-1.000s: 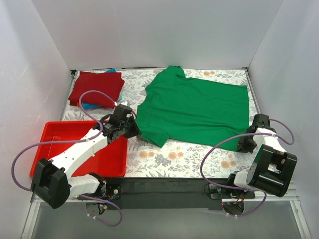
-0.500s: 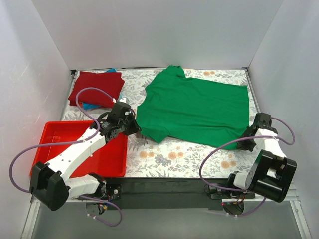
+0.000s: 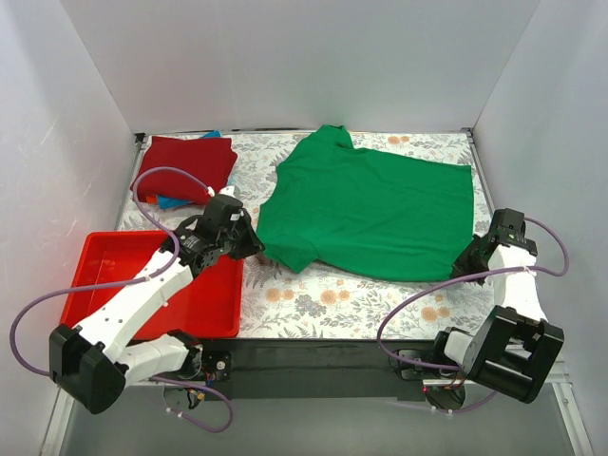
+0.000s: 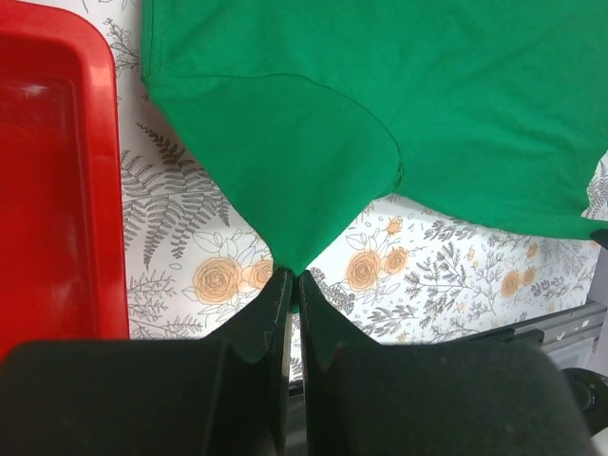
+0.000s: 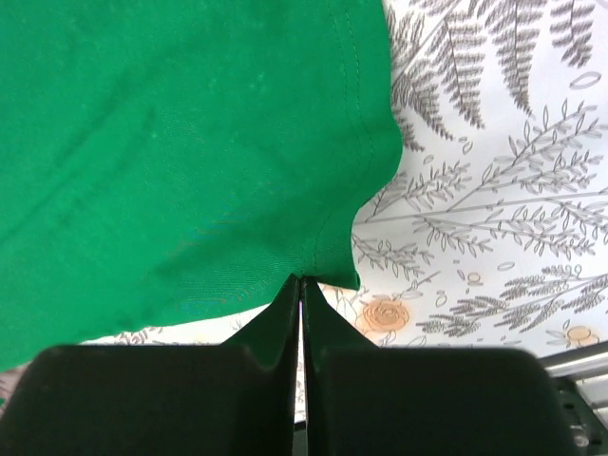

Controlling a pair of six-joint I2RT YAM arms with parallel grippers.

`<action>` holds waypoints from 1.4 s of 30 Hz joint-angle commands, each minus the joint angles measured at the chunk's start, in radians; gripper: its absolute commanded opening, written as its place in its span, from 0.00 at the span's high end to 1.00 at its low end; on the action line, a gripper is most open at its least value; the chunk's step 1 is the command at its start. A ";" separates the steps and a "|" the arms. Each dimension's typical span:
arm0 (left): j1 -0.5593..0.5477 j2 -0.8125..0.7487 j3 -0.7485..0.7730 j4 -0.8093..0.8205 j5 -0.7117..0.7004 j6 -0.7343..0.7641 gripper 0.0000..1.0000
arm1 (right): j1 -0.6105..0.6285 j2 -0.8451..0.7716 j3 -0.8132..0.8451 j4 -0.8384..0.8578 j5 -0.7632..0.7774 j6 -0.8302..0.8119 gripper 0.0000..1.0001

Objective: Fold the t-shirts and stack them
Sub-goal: Fold the tshirt

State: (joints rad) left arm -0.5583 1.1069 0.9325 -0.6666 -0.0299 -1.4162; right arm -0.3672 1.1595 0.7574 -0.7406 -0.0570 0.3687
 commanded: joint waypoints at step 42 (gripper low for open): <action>0.098 0.929 1.026 -0.040 0.088 0.332 1.00 | -0.006 0.420 0.443 0.046 -0.057 -0.088 0.99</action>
State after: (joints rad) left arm -0.4717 2.0132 1.8694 -0.6865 0.0368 -1.1229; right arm -0.3672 1.5444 1.1252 -0.7227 -0.1085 0.2981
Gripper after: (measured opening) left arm 0.020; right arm 0.020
